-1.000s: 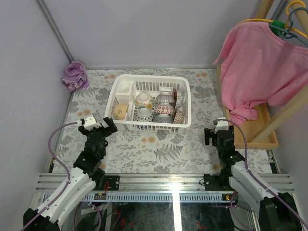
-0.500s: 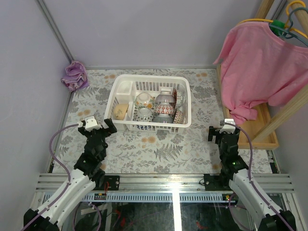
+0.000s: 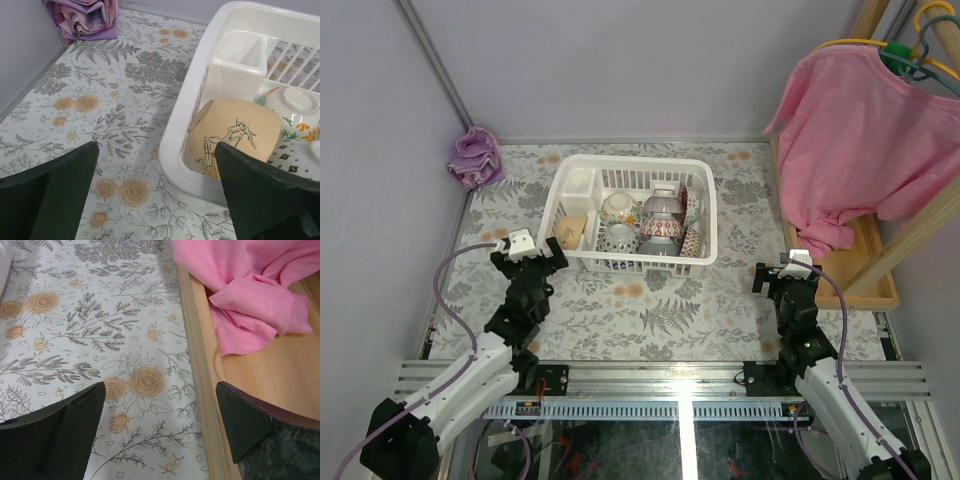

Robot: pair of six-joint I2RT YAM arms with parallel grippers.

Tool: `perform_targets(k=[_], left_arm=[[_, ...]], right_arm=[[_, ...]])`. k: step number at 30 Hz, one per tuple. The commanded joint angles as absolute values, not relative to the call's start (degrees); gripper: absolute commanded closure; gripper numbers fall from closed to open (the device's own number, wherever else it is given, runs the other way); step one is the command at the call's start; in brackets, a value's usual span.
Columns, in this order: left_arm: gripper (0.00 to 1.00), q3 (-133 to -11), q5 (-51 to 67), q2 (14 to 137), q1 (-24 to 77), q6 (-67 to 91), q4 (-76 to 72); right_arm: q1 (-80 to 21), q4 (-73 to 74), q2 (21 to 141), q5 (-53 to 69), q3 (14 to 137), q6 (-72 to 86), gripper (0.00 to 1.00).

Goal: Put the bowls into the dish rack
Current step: Reset both arms

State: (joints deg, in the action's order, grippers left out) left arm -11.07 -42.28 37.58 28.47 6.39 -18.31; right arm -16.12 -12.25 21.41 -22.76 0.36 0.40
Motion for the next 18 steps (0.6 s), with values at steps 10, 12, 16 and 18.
perform_targets(k=[10, 12, 16, 18], left_arm=[[0.0, -9.9, -42.1, 45.9, 29.7, 4.7, -15.9], [0.0, -7.5, -43.6, 42.0, 29.5, 4.5, -17.3], [0.0, -5.6, -44.3, 36.3, 29.4, 4.5, -17.5], [0.0, -5.9, -45.0, 36.1, 29.4, 5.0, -16.7]], right_arm=[[-16.3, -14.6, 20.7, -21.6, -1.3, 0.0, 0.01], [-16.3, -14.9, 21.1, -21.5, -1.2, 0.0, 0.01], [-16.3, -15.0, 21.4, -21.5, -1.2, -0.1, 0.01], [-16.3, -15.0, 21.3, -21.5, -1.2, -0.1, 0.01]])
